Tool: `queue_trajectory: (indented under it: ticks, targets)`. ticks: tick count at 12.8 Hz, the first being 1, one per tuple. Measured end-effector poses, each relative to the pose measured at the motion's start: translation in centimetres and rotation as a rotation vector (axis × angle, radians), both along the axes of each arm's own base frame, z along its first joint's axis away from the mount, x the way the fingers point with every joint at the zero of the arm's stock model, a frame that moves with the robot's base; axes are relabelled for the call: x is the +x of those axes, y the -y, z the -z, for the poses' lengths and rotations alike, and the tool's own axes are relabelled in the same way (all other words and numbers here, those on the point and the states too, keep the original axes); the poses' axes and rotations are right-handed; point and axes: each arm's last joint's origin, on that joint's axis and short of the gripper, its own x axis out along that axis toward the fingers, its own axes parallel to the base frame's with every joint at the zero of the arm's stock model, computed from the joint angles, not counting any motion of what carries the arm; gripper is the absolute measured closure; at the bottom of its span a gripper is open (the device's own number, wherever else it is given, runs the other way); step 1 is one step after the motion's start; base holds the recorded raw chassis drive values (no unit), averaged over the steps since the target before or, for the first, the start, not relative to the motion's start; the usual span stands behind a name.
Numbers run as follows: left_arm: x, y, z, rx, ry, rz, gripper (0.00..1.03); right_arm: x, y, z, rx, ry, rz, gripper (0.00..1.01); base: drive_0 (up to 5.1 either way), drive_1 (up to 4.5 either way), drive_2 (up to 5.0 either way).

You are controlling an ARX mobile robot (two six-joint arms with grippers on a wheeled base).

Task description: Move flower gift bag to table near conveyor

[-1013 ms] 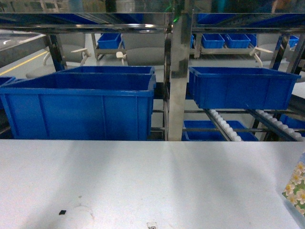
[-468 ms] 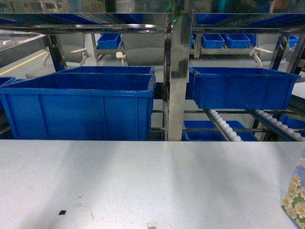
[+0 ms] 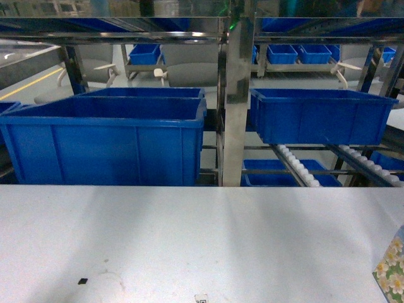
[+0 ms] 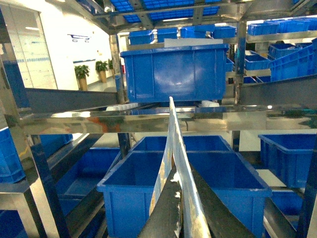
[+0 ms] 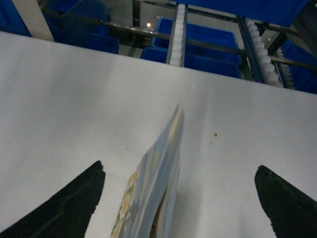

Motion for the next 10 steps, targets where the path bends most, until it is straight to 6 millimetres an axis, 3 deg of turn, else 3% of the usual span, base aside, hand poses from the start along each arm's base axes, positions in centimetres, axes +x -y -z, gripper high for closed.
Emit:
queue_trajectory:
  ticks: [1, 7, 10]
  targets:
    - [0.0, 0.0, 0.0, 0.0, 0.0, 0.0, 1.01, -0.7, -0.1, -1.0, 0.001, 0.034, 0.0, 0.02, 0.0, 0.0, 0.0]
    - [0.0, 0.0, 0.0, 0.0, 0.0, 0.0, 1.01, -3.9, 0.1, -6.8, -0.032, 0.299, 0.039, 0.03, 0.0, 0.0, 0.0]
    - [0.0, 0.0, 0.0, 0.0, 0.0, 0.0, 1.01, -6.0, 0.2, -8.7, -0.047, 0.373, 0.04, 0.03, 0.0, 0.0, 0.0]
